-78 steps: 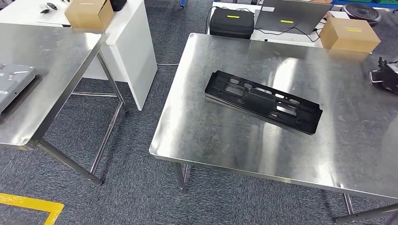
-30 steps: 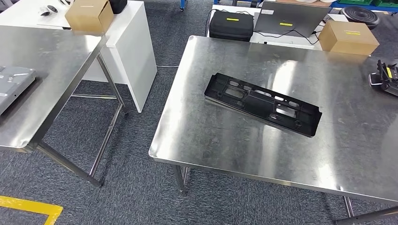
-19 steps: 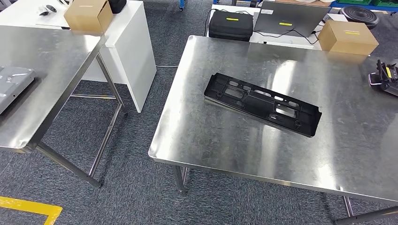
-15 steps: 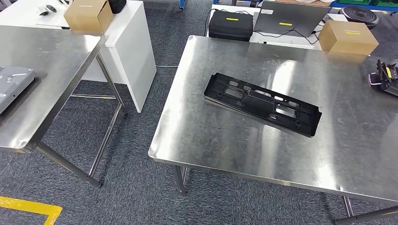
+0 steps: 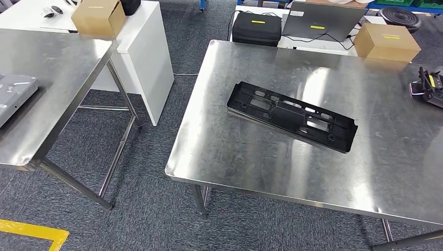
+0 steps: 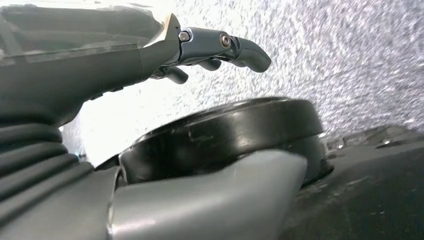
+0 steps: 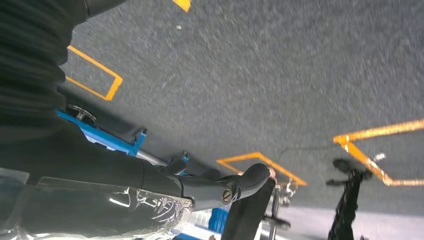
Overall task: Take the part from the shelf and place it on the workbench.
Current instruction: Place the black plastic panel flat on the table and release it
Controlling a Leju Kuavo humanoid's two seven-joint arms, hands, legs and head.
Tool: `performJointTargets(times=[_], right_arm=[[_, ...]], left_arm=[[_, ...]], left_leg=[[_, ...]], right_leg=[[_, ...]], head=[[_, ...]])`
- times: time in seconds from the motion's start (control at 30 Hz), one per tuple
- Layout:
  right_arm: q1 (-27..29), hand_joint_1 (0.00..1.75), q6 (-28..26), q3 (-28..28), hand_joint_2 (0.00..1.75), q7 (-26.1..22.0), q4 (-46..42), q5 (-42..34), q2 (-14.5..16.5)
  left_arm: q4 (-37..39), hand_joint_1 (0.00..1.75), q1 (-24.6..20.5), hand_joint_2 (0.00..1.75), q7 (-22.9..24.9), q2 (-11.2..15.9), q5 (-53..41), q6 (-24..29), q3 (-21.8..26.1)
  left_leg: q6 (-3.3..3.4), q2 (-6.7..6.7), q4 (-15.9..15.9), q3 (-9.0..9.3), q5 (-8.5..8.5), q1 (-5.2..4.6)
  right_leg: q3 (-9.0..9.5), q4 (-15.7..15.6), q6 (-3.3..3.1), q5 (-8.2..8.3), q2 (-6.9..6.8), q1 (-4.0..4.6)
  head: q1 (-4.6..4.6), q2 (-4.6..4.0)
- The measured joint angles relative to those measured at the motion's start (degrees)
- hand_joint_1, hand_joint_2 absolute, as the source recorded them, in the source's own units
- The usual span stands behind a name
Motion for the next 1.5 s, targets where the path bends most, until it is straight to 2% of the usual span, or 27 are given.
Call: performJointTargets(times=[0.2, 0.3, 0.5, 0.63, 0.7, 0.77, 0.93, 1.13, 1.5], right_arm=[[-1.40, 0.00, -0.11, 0.00, 1.75, -4.16, 5.92, -9.10, 1.86], [-2.19, 0.00, -0.15, 0.00, 1.75, -5.77, 9.67, -11.41, 3.10], [-3.13, 0.00, -0.16, 0.05, 1.75, -6.97, 14.04, -11.88, 4.22], [-3.44, 0.00, -0.17, 0.39, 1.75, -10.55, 18.11, -10.85, 4.67], [-3.60, 0.00, -0.14, 0.88, 1.75, -12.02, 19.90, -9.62, 5.17], [-3.71, 0.00, 0.09, 1.60, 1.75, -12.88, 21.55, -8.53, 5.27], [-3.72, 0.00, 1.81, 4.14, 1.75, -13.21, 23.87, -5.72, 4.92], [-3.75, 0.00, 2.87, 7.48, 1.75, -15.46, 25.77, -3.45, 5.62], [-3.78, 0.00, 3.04, 9.19, 1.75, -16.68, 26.64, -3.57, 6.09]], left_arm=[[0.02, 0.00, -0.25, 1.75, -5.10, 0.03, 1.81, 8.91, -1.46], [0.02, 0.00, -0.27, 1.75, -7.20, 0.03, 2.31, 10.83, -1.65], [0.04, 0.00, -0.26, 1.75, -7.49, 0.03, 3.10, 10.98, -1.65], [0.10, 0.00, -0.18, 1.75, -5.23, 0.07, 5.69, 12.80, -1.47], [0.15, 0.00, 0.05, 0.87, -6.12, 0.83, 9.29, 14.25, -0.68], [0.19, 0.00, 0.35, 0.00, -7.47, 2.12, 13.21, 13.40, 0.92], [0.34, 0.00, 1.21, 0.00, -7.05, 3.93, 16.68, 13.70, 4.86], [0.42, 0.00, 2.15, 0.00, -6.65, 4.44, 18.30, 14.63, 7.88], [0.45, 0.00, 2.33, 0.00, -6.33, 4.71, 18.46, 14.93, 9.53]], left_leg=[[0.00, 0.06, 0.00, -0.06, 0.01, 0.02], [-0.01, 0.09, 0.00, 0.01, 0.02, 0.05], [-0.02, 0.09, -0.01, 0.01, 0.02, 0.06], [-0.02, 0.13, -0.01, -0.04, 0.03, 0.08], [-0.02, 0.15, -0.01, -0.01, 0.03, 0.09], [-0.03, 0.15, -0.01, 0.03, 0.03, 0.10], [-0.05, 0.15, -0.01, 0.03, 0.02, 0.13], [-0.14, 0.12, -0.02, 0.14, -0.04, 0.14], [-0.21, 0.13, -0.02, 0.19, -0.09, 0.14]], right_leg=[[0.21, 0.00, 0.00, 0.00, 0.00, 0.01], [0.28, 0.00, -0.01, 0.01, 0.01, 0.02], [0.32, 0.00, -0.01, 0.00, 0.00, 0.02], [0.58, 0.02, -0.01, 0.01, 0.00, 0.02], [0.58, 0.02, -0.01, 0.01, 0.00, 0.03], [0.57, 0.02, -0.01, 0.00, 0.00, 0.04], [0.55, 0.02, -0.02, 0.00, 0.01, 0.07], [0.32, 0.02, -0.21, -0.14, -0.01, 0.07], [0.52, 0.03, -0.28, -0.18, -0.01, 0.07]], head=[[0.02, 0.00], [0.03, 0.00], [0.02, 0.00], [0.03, 0.00], [0.03, 0.00], [0.05, 0.00], [0.10, 0.00], [0.11, 0.00], [0.11, 0.00]])
